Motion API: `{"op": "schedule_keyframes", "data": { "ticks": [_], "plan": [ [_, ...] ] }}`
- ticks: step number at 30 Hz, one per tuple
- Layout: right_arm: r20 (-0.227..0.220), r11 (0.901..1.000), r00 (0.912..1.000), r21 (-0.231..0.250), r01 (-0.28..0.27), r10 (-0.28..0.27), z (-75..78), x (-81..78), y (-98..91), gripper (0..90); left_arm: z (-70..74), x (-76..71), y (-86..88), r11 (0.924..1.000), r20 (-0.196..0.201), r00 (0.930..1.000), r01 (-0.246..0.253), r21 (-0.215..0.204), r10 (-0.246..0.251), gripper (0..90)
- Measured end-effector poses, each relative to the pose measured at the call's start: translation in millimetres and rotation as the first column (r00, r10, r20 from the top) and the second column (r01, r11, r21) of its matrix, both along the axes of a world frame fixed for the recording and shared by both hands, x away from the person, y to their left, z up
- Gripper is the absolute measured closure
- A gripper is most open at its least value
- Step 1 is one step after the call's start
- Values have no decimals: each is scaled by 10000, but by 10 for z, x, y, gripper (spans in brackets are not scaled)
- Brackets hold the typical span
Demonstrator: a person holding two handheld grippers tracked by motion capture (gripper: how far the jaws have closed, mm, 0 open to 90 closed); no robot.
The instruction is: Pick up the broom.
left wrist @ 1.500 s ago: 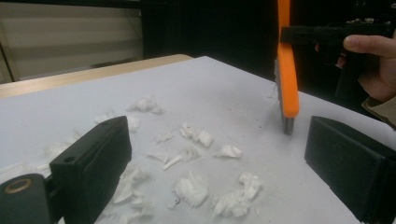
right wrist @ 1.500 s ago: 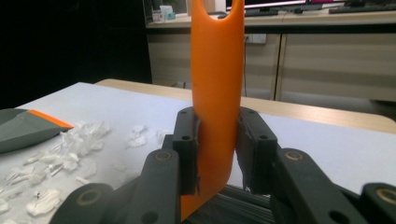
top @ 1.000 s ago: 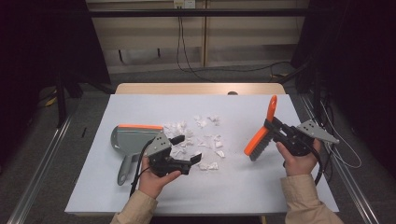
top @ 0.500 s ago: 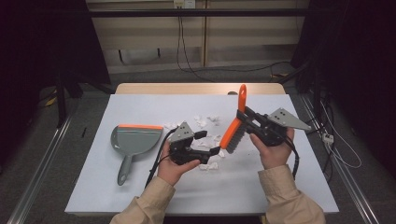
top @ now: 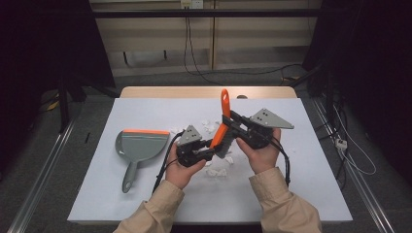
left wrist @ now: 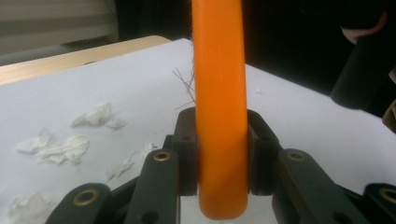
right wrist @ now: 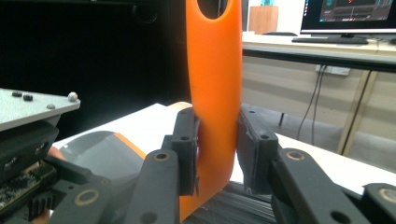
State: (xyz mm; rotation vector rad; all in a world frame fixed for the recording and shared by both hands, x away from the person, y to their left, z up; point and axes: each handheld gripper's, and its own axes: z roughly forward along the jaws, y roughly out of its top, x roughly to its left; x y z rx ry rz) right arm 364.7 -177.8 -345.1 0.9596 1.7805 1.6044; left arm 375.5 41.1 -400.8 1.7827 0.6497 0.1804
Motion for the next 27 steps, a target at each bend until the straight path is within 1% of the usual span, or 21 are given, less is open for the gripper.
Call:
{"op": "schedule_keyframes", "data": {
  "ticks": [1,2,3,5,7,8,9,11,12,14,15,16,17,18,20,21,22,23,24,25,27],
  "plan": [
    [-60,9999,9999,61,96,-95,5,7,27,703,-4,-10,10,9999,63,9999,-157,-25,157,708],
    [-33,10000,10000,21,91,-91,7,16,58,698,-8,-19,23,9995,85,9995,-310,-32,310,708],
    [-59,10000,9999,-32,86,-86,11,26,87,661,-13,-27,39,9990,116,9990,-441,-87,442,708],
    [-195,10000,9998,56,-12,13,18,40,151,577,-17,-37,69,9967,161,9968,-780,-230,784,709],
    [-514,9998,9984,0,221,-221,7,33,209,484,-4,-32,120,9923,247,9925,-1185,-363,1195,708],
    [-674,9994,9974,204,278,-264,-5,27,230,438,8,-25,144,9897,298,9899,-1372,-412,1385,708],
    [-732,9991,9971,361,229,-202,-20,19,246,432,20,-20,169,9867,322,9870,-1557,-459,1572,708],
    [-933,9993,9955,288,218,-190,-55,8,294,398,37,-14,203,9820,385,9820,-1829,-469,1847,708],
    [-1116,9993,9937,343,173,-134,-81,14,320,397,43,-16,210,9794,377,9795,-1962,-467,1980,708],
    [-1435,9986,9895,472,256,-186,-122,20,378,386,48,-15,221,9763,502,9755,-2122,-420,2142,708],
    [-1446,9984,9894,515,211,-135,-136,27,410,384,49,-21,213,9758,523,9748,-2148,-421,2168,708],
    [-1493,9983,9886,503,294,-216,-145,28,443,385,49,-34,194,9757,578,9744,-2151,-406,2172,708],
    [-1557,9974,9875,624,362,-261,-156,36,482,387,51,-47,181,9751,668,9730,-2191,-354,2211,707],
    [-1661,9962,9858,772,393,-261,-160,41,509,360,56,-66,171,9729,682,9706,-2288,-341,2306,705],
    [-1770,9953,9820,586,774,-660,-168,54,556,348,74,-84,170,9708,853,9673,-2360,-434,2390,700],
    [-1799,9948,9813,632,803,-678,-174,70,572,352,88,-97,169,9700,939,9657,-2386,-467,2421,696],
    [-1915,9930,9781,684,958,-812,-181,81,578,358,99,-108,165,9708,1050,9653,-2358,-446,2393,694],
    [-2027,9909,9752,814,1076,-893,-188,94,581,361,108,-126,156,9682,1070,9624,-2459,-467,2496,690],
    [-2115,9896,9738,977,1058,-833,-191,103,582,366,111,-124,166,9699,1186,9627,-2401,-409,2433,689],
    [-2207,9873,9719,1155,1093,-818,-195,114,582,364,109,-129,166,9696,1246,9616,-2413,-404,2445,689],
    [-2396,9817,9675,1486,1187,-807,-200,126,583,382,104,-138,161,9685,1448,9576,-2476,-276,2490,688]
  ]
}}
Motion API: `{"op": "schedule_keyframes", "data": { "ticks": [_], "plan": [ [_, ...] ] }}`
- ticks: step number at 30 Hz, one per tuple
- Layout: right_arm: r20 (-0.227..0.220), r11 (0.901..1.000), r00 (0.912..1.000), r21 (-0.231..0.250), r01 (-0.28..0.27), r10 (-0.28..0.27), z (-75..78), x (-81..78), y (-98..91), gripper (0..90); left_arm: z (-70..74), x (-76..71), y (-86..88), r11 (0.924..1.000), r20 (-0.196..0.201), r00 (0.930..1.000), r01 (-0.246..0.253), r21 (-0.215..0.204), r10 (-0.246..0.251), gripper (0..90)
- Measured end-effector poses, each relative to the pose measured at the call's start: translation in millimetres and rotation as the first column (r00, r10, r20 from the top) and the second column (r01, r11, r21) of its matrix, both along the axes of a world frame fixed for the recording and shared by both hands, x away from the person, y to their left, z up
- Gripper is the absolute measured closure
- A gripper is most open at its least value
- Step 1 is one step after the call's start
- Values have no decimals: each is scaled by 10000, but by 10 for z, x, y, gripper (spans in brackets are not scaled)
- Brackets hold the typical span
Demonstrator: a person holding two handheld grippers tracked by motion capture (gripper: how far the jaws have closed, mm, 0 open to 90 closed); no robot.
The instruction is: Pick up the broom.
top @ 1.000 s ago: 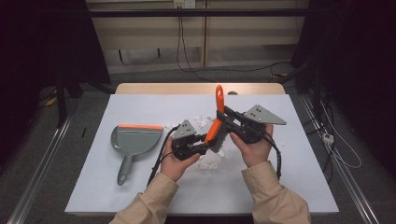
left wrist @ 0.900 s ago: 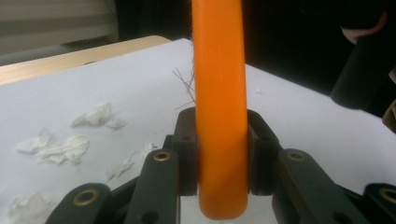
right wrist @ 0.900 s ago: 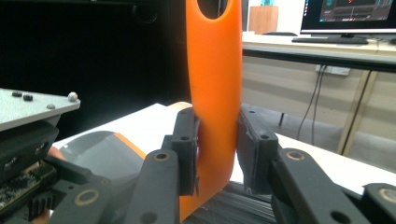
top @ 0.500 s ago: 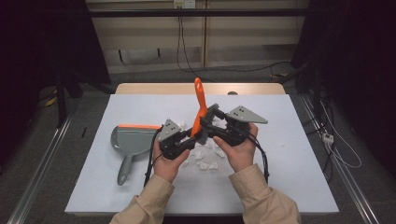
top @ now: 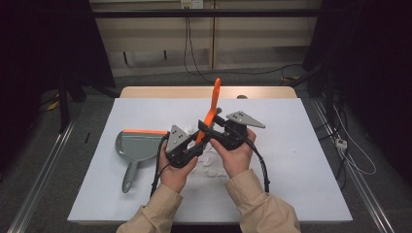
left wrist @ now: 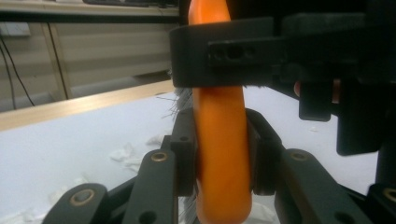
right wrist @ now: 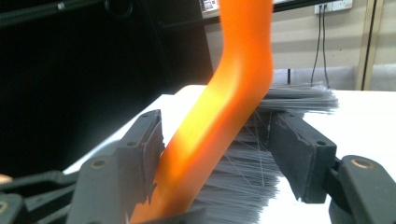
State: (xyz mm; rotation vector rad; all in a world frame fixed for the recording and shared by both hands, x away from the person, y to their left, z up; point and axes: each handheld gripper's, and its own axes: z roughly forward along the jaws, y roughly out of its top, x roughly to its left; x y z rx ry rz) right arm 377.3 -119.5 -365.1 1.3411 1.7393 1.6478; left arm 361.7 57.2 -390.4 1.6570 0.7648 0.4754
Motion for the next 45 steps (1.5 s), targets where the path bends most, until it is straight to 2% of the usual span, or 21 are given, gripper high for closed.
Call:
{"op": "schedule_keyframes", "data": {
  "ticks": [3,5,8,12,15,18,19,22,24,26,27,29,32,35,36,38,41,45],
  "plan": [
    [-354,9991,9994,423,58,-43,-3,23,4,408,-2,-18,-10,9997,217,9997,-111,208,107,682],
    [-528,9977,9985,665,155,-120,-1,33,8,420,3,-31,-24,9998,248,9996,-134,164,130,673],
    [-648,9970,9978,749,210,-161,0,40,23,430,8,-29,-23,9995,339,9994,-101,307,91,662],
    [-1067,9941,9943,1071,174,-59,0,55,24,510,14,-43,-38,9980,616,9978,-277,571,242,633],
    [-1155,9919,9933,1263,148,-1,8,57,29,580,12,-48,-54,9957,784,9962,-440,815,376,605],
    [-1360,9908,9906,1350,39,146,32,48,29,695,18,-44,-56,9971,750,9963,-463,605,417,590],
    [-1184,9936,9928,1133,-21,156,40,47,31,696,21,-36,-53,9979,678,9970,-419,495,385,599],
    [-1187,9941,9928,1083,-21,150,54,59,15,698,24,-13,-47,9990,557,9982,-260,363,240,604],
    [-1176,9940,9928,1086,-116,244,49,74,-5,698,25,-7,-22,9998,337,9994,-79,186,73,602],
    [-913,9976,9956,670,-151,212,61,66,-23,698,33,-13,18,9996,268,9996,-2,283,-6,571],
    [-845,9984,9962,546,-149,195,67,67,-42,698,37,-21,36,9997,209,9998,22,253,-27,544],
    [-914,9977,9956,665,-145,205,81,84,-131,698,50,-30,93,9998,87,9998,166,141,-167,467],
    [-836,9995,9965,307,-48,73,126,93,-302,698,60,-47,172,9994,-34,9995,308,135,-307,393],
    [-910,9998,9956,-18,-222,220,181,85,-459,698,56,-50,265,9984,-155,9984,538,159,-536,300],
    [-947,9997,9953,-116,-219,207,193,85,-499,698,54,-56,302,9984,-166,9984,536,155,-534,290],
    [-992,9978,9950,-627,-212,149,220,90,-608,698,49,-50,359,9977,-136,9978,652,211,-649,255],
    [-1491,9973,9887,-677,-279,175,220,103,-810,698,37,-53,460,9976,-228,9976,661,229,-656,226],
    [-2035,9932,9790,-1149,-160,-78,204,96,-1011,698,6,-59,560,9977,-484,9966,671,95,-665,210]
  ]
}}
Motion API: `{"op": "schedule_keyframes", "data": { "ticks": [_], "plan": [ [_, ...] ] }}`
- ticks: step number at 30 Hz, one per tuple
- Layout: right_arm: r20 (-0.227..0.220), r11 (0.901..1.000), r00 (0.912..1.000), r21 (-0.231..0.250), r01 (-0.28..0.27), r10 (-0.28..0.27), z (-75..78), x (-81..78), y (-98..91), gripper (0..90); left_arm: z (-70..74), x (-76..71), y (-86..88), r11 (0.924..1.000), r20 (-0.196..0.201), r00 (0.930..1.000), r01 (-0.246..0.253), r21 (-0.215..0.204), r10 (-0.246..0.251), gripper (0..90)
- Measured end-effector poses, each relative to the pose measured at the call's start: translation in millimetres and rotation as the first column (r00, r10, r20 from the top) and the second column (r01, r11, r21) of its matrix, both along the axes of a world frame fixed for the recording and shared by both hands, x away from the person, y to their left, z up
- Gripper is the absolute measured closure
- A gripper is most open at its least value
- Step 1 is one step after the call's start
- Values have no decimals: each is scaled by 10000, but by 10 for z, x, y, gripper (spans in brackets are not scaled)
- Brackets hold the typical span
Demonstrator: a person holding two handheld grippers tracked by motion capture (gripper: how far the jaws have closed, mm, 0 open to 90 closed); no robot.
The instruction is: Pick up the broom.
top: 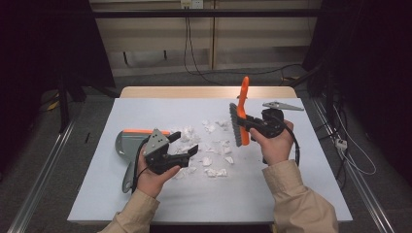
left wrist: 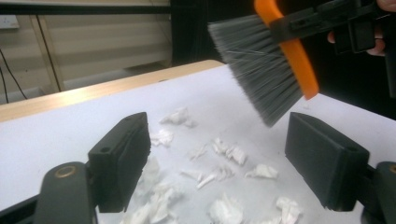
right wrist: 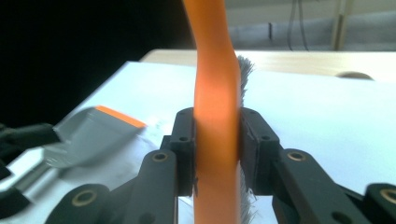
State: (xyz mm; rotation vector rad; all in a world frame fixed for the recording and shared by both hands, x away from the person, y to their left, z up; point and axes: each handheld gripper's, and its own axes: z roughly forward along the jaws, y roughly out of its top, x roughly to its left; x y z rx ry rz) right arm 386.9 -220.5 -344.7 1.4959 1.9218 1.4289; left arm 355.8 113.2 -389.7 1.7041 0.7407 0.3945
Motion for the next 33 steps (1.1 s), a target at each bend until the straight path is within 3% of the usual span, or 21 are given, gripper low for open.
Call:
{"op": "schedule_keyframes", "data": {
  "ticks": [3,11,16,22,26,29,31,33],
  "plan": [
    [-288,9985,9995,-539,112,-128,-37,-5,-101,698,-13,-10,41,10000,14,10000,-16,16,16,204],
    [-1352,9938,9902,-1089,215,-362,-245,44,-254,697,-42,-24,221,10000,-18,10000,-25,-9,25,189],
    [-1742,9960,9838,-853,267,-413,-414,142,-268,694,-46,-13,284,9999,-44,9999,-114,-105,113,184],
    [-1806,9956,9827,-898,260,-420,-548,291,-259,697,-64,1,358,9999,-66,9999,-151,-79,151,177],
    [-1447,9896,9892,-1437,6,-216,-606,340,-216,701,-87,13,399,9998,-106,9998,-180,-71,180,176],
    [-1273,9758,9919,-2166,-291,13,-676,371,-173,701,-102,26,428,9997,-188,9996,-225,-98,223,168],
    [-1014,9699,9948,-2420,-251,5,-686,372,-160,704,-109,31,447,9996,-193,9995,-265,-86,263,165],
    [-1027,9669,9947,-2528,-354,96,-680,364,-139,701,-114,31,452,9996,-209,9994,-284,-79,283,164]
  ]
}}
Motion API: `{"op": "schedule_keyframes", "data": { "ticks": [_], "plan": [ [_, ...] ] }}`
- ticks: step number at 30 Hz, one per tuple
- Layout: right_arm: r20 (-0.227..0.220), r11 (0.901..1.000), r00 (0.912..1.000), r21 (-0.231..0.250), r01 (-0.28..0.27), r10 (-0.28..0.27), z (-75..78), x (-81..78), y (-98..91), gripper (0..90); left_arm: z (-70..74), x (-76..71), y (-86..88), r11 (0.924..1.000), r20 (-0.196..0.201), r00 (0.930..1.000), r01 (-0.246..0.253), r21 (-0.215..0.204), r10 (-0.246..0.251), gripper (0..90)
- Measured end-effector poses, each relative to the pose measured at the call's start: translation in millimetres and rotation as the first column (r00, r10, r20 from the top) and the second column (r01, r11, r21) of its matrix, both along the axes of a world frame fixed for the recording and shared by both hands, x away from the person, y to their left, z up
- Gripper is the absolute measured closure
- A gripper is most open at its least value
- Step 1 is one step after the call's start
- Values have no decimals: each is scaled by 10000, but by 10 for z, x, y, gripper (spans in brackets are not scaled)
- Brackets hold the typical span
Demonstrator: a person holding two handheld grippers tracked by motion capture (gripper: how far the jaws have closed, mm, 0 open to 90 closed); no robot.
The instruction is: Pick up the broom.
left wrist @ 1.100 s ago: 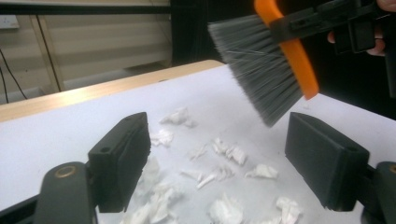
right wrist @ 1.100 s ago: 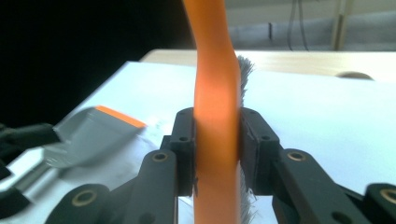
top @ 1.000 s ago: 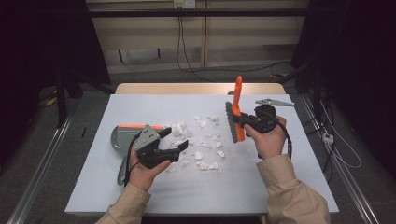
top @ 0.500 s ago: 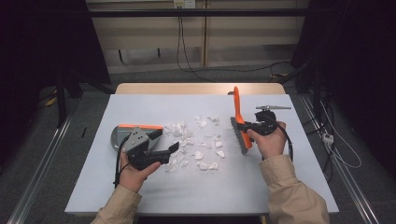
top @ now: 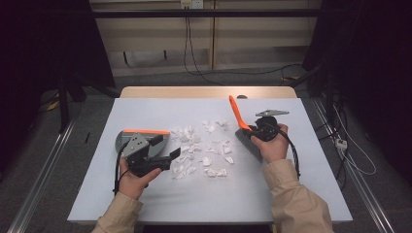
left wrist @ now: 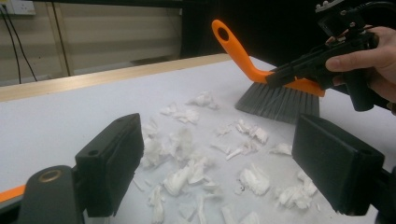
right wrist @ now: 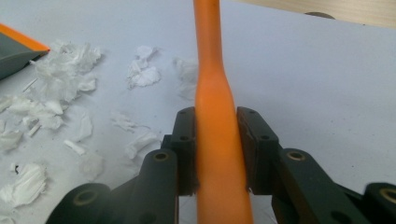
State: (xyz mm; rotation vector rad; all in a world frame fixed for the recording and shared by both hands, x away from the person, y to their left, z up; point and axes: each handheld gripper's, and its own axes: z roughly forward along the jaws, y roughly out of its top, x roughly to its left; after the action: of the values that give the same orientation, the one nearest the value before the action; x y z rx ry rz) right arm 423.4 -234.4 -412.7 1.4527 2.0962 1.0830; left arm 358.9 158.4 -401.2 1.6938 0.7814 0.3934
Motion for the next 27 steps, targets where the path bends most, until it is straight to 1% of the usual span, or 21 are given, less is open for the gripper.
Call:
{"op": "schedule_keyframes", "data": {
  "ticks": [1,2,3,5,7,8,9,11,12,14,15,16,18,19,21,24,26,27],
  "plan": [
    [50,9998,10000,-201,-49,50,5,-9,12,693,-2,1,3,10000,-13,10000,-1,-14,1,164],
    [-2,9991,10000,-410,-70,70,12,-23,24,665,-4,1,4,10000,-25,10000,9,-20,-9,163],
    [-88,9977,9998,-661,-171,166,19,-37,37,645,-6,4,6,10000,-22,10000,26,14,-26,162],
    [-320,9937,9985,-1015,-470,439,20,-62,56,619,-11,6,13,10000,-38,10000,17,37,-17,162],
    [-396,9873,9982,-1506,-498,443,19,-90,61,632,-14,1,24,10000,-35,10000,17,44,-17,161],
    [-467,9842,9980,-1698,-503,429,14,-96,53,669,-15,-1,36,9999,-35,10000,43,146,-42,160],
    [-495,9859,9977,-1591,-527,454,9,-101,33,710,-18,-5,39,9999,-47,10000,9,114,-8,159],
    [-474,9921,9980,-1162,-473,420,-9,-104,-23,713,-22,-6,61,9999,-53,10000,14,150,-13,157],
    [-508,9939,9983,-1045,-345,293,-9,-109,-49,714,-24,-5,72,9999,-54,10000,-13,124,14,157],
    [-489,9952,9985,-937,-294,249,-2,-124,-108,715,-22,-3,98,9999,-74,10000,-50,148,51,156],
    [-396,9961,9992,-878,-123,88,20,-143,-146,716,-22,2,112,9998,-42,10000,-37,171,38,156],
    [-202,9969,9998,-783,18,-34,49,-160,-195,716,-24,0,113,9999,-69,9999,-94,90,95,155],
    [75,9983,9998,-557,197,-193,121,-187,-316,715,-23,0,121,9999,-58,10000,-69,91,70,155],
    [158,9977,9994,-587,327,-319,154,-197,-378,715,-24,-1,119,9999,-54,10000,-80,96,80,155],
    [290,9949,9982,-851,548,-525,203,-208,-501,715,-25,1,112,10000,-68,10000,-54,78,54,155],
    [490,9911,9957,-1038,832,-785,232,-225,-704,716,-23,0,104,9999,-26,10000,-22,126,22,155],
    [618,9844,9919,-1302,1182,-1109,222,-233,-844,715,-31,3,94,9999,-74,10000,-17,100,17,154],
    [584,9807,9906,-1449,1313,-1240,215,-230,-911,716,-33,10,97,9998,-73,10000,12,176,-11,154]
  ]
}}
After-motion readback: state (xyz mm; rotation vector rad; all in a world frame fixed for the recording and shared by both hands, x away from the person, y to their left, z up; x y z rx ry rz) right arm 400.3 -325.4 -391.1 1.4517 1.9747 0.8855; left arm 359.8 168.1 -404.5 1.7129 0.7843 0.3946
